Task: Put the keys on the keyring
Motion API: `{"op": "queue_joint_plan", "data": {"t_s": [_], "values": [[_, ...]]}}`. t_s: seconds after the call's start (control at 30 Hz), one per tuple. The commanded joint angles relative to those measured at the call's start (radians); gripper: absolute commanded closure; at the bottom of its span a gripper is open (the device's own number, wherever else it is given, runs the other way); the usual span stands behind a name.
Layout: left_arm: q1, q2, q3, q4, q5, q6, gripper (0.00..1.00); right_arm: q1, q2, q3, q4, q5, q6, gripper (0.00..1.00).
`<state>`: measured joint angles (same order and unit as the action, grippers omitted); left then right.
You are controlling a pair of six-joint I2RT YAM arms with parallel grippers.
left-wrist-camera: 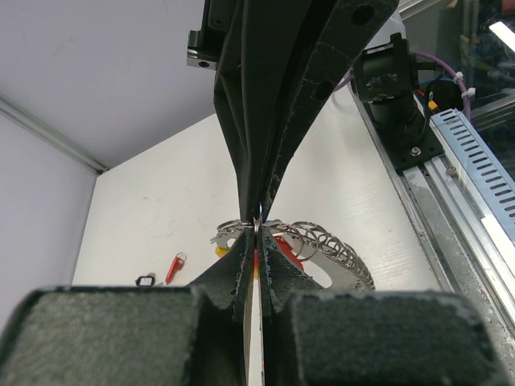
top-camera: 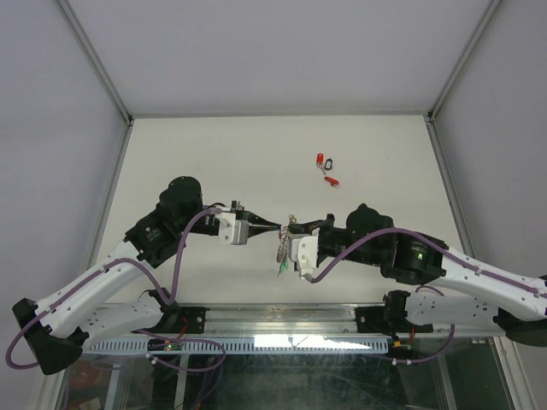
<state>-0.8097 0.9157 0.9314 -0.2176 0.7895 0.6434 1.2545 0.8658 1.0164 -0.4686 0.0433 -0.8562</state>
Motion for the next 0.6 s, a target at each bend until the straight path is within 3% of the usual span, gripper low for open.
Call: {"op": "queue_joint_plan", "data": {"t_s": [0.0,0.57], "values": [[0.006,-0.016,-0.002,0.041,-0.004,-0.008,1.00,0.009,-0.024,0.011,0.068,0.011,-0.001,1.00],[0.005,-0.004,-0.008,0.043,-0.013,-0.007,1.00,0.016,-0.027,0.020,0.083,-0.006,0.009,1.00]]}}
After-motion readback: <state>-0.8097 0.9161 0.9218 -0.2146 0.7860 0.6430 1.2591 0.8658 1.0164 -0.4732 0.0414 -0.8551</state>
